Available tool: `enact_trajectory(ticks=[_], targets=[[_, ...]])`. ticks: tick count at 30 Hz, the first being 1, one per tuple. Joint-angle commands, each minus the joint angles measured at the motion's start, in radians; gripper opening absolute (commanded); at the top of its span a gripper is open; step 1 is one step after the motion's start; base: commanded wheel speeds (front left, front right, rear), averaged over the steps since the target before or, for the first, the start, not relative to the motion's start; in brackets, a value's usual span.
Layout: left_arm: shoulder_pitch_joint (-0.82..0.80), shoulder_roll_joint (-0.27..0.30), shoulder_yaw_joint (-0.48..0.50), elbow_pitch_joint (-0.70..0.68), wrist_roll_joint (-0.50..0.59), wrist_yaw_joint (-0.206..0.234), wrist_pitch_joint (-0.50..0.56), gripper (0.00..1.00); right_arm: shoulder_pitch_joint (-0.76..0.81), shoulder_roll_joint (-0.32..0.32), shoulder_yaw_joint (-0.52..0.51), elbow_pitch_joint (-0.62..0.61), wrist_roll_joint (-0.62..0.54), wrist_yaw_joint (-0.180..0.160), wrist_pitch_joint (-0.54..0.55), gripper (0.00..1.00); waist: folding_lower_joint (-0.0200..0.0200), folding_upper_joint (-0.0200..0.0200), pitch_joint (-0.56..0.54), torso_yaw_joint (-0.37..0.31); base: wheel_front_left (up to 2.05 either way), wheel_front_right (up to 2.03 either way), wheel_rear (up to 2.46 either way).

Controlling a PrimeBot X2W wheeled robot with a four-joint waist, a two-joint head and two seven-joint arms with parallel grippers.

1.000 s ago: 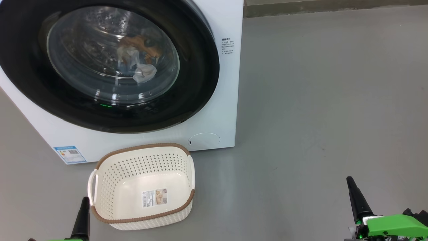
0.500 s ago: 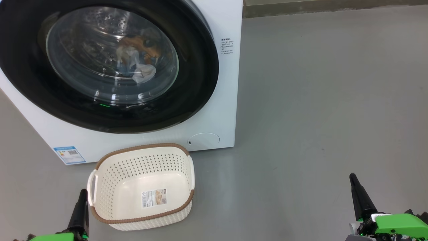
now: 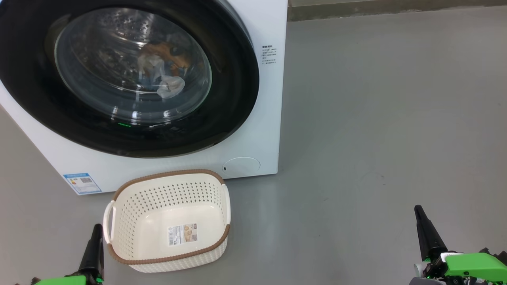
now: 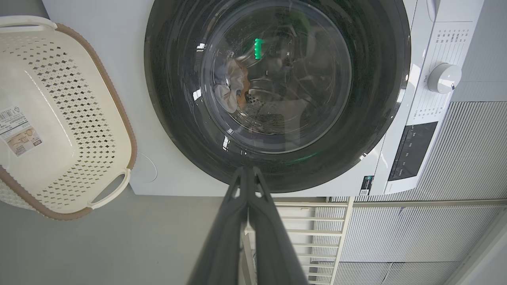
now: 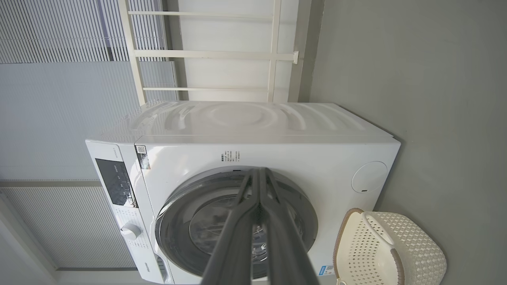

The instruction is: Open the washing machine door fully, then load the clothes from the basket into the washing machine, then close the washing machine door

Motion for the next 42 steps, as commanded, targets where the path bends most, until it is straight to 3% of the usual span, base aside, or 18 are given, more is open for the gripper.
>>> enact_trajectory(ticks=[1,42], targets=[[-0.047,0.018,0.035,-0.018,-0.004,-0.011,0.007,0.00,-0.046,-0.004,0.022,-0.030,0.003,-0.001,0.008,0.00,-0.0001,-0.0001,0.000,0.000,0.00,0.00,0.00],[-0.048,0.008,0.049,-0.017,0.008,-0.012,0.018,0.00,-0.046,-0.004,0.022,-0.030,0.004,-0.001,0.008,0.00,-0.0001,-0.0001,0.000,0.000,0.00,0.00,0.00]])
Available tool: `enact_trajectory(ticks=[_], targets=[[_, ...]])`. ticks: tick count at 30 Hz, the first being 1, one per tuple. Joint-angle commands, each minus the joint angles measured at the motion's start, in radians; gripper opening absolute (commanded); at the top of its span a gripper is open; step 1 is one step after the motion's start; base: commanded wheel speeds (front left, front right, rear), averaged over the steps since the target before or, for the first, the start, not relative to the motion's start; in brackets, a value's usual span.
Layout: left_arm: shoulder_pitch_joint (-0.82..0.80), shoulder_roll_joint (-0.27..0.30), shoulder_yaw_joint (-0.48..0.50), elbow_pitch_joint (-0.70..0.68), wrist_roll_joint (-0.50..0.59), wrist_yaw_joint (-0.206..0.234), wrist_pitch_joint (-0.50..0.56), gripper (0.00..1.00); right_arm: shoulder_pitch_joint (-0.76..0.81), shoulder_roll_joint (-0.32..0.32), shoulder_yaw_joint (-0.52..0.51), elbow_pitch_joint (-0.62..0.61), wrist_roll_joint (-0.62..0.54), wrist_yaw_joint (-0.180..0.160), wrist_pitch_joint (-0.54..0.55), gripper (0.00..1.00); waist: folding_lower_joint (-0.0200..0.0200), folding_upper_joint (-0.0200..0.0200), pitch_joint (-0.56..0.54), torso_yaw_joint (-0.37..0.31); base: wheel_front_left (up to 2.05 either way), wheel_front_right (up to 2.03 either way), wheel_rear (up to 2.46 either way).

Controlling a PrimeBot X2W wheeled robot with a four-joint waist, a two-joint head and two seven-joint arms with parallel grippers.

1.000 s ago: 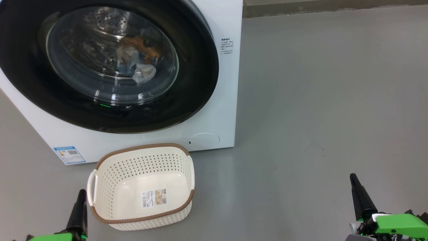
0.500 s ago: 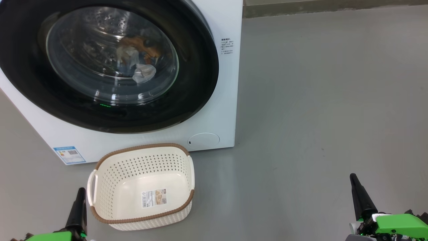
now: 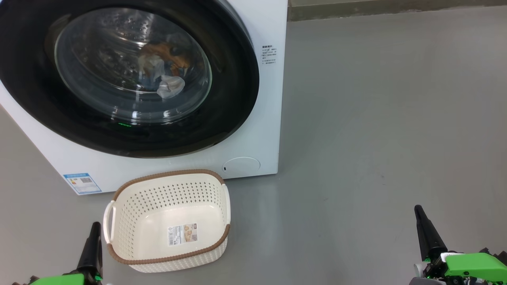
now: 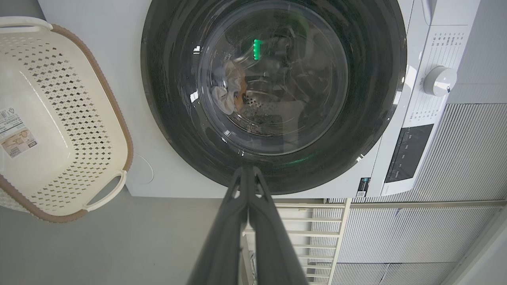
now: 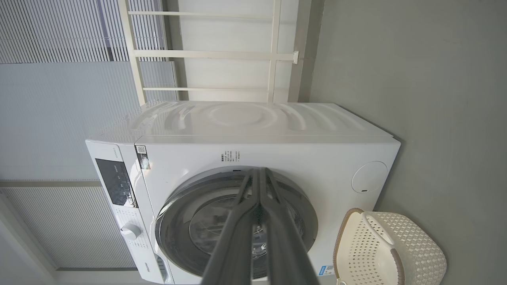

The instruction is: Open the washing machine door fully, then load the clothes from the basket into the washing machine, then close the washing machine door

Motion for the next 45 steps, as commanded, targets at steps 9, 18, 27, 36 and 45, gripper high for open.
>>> enact_trajectory(ticks=[9,18,27,36,45], targets=[[-0.041,0.012,0.036,-0.018,0.008,-0.011,0.011,0.00,-0.046,-0.004,0.022,-0.030,0.004,-0.001,0.008,0.00,0.0000,0.0000,0.000,0.000,0.00,0.00,0.00],[-0.041,0.011,0.039,-0.018,0.009,-0.011,0.012,0.00,-0.046,-0.004,0.022,-0.030,0.004,-0.001,0.008,0.00,0.0000,0.0000,0.000,0.000,0.00,0.00,0.00],[-0.041,0.009,0.040,-0.018,0.011,-0.011,0.014,0.00,-0.046,-0.004,0.022,-0.030,0.004,-0.001,0.008,0.00,0.0000,0.0000,0.000,0.000,0.00,0.00,0.00],[-0.041,0.008,0.042,-0.018,0.012,-0.011,0.015,0.00,-0.046,-0.004,0.022,-0.030,0.004,-0.001,0.008,0.00,0.0000,0.0000,0.000,0.000,0.00,0.00,0.00],[-0.041,0.007,0.044,-0.018,0.014,-0.011,0.016,0.00,-0.046,-0.004,0.022,-0.030,0.004,-0.001,0.008,0.00,0.0000,0.0000,0.000,0.000,0.00,0.00,0.00]])
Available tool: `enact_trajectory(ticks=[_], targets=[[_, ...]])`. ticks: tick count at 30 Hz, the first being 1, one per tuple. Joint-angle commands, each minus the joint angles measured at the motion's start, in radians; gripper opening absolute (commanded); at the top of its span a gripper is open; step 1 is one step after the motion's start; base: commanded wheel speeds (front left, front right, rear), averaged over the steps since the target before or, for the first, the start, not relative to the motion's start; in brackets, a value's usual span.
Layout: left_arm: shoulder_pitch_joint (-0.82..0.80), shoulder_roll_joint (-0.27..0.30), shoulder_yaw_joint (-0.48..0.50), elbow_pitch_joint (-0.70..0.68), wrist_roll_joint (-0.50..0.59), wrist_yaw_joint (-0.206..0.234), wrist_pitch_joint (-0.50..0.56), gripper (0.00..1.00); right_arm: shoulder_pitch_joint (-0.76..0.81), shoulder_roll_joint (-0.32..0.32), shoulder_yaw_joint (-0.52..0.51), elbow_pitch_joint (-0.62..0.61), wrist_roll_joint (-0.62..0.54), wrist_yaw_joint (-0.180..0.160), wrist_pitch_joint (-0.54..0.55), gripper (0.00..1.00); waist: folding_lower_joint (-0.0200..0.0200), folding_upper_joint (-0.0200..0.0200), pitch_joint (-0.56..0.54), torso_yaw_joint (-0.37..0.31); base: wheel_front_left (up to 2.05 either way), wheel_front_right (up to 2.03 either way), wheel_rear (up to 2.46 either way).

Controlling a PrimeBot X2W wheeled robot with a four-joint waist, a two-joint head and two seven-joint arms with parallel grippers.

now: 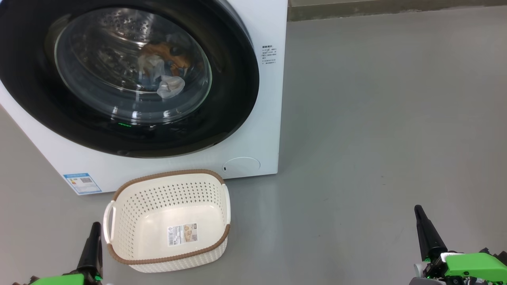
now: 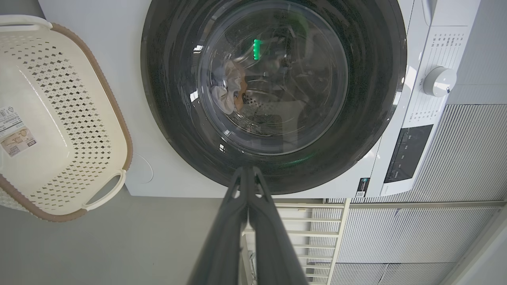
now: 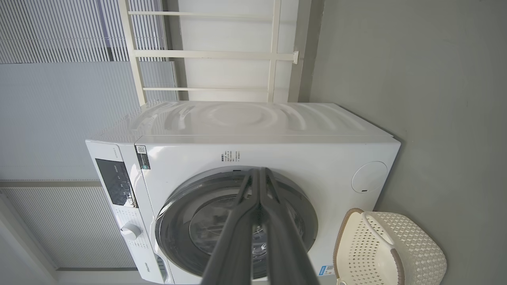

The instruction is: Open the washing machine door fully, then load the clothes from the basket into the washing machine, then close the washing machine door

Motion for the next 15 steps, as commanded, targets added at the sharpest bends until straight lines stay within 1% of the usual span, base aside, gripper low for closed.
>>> enact_trajectory(ticks=[1,15], targets=[[-0.041,0.013,0.035,-0.018,0.010,-0.011,0.008,0.00,-0.046,-0.004,0.022,-0.030,0.004,-0.001,0.008,0.00,0.0000,0.0000,0.000,0.000,0.00,0.00,0.00],[-0.041,0.011,0.037,-0.018,0.012,-0.011,0.010,0.00,-0.046,-0.004,0.023,-0.030,0.004,-0.001,0.008,0.00,0.0000,0.0000,0.000,0.000,0.00,0.00,0.00]])
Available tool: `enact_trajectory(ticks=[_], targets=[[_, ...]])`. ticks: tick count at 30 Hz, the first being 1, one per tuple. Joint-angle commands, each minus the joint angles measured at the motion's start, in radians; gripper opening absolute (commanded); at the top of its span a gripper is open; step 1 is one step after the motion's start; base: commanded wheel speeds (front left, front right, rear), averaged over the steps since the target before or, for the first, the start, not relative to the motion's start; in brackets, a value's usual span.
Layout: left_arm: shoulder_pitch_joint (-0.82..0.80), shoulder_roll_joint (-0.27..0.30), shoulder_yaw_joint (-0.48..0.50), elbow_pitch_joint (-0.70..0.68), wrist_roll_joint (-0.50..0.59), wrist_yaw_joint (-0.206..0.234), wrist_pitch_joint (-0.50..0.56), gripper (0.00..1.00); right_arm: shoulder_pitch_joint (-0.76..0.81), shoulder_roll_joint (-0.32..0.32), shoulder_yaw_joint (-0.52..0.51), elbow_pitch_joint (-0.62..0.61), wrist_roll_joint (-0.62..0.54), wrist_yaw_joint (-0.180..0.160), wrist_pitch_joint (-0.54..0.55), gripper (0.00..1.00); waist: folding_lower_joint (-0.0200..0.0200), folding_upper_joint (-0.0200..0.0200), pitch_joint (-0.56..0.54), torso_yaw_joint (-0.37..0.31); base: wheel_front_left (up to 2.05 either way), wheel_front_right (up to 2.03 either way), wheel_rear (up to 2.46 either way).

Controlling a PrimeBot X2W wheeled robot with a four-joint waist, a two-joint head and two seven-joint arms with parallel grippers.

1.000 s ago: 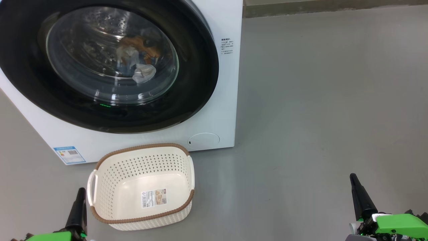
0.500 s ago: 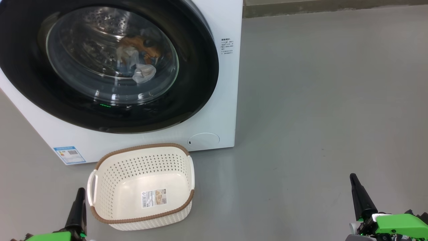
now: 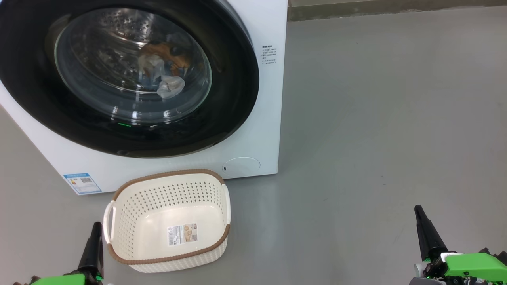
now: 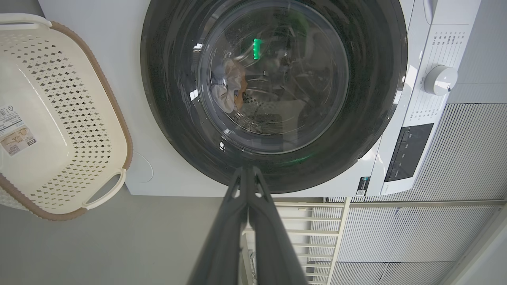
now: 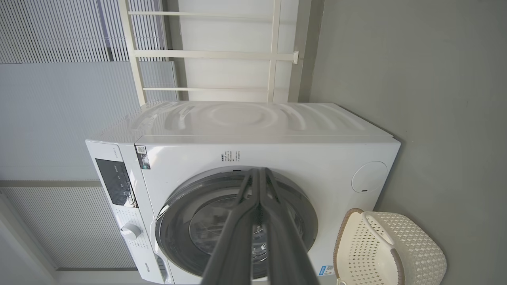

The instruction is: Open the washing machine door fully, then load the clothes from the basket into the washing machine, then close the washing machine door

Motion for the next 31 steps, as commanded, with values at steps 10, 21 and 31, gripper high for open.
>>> enact_trajectory(ticks=[10,21,31], targets=[[-0.041,0.015,0.035,-0.018,0.007,-0.011,0.007,0.00,-0.046,-0.004,0.023,-0.030,0.004,-0.001,0.008,0.00,0.0000,-0.0001,0.000,0.000,0.00,0.00,0.00],[-0.041,0.014,0.037,-0.018,0.008,-0.011,0.008,0.00,-0.046,-0.004,0.023,-0.030,0.004,-0.001,0.008,0.00,0.0000,-0.0001,0.000,0.000,0.00,0.00,0.00],[-0.041,0.013,0.038,-0.018,0.008,-0.011,0.009,0.00,-0.046,-0.004,0.023,-0.030,0.004,-0.001,0.008,0.00,0.0000,-0.0001,0.000,0.000,0.00,0.00,0.00]])
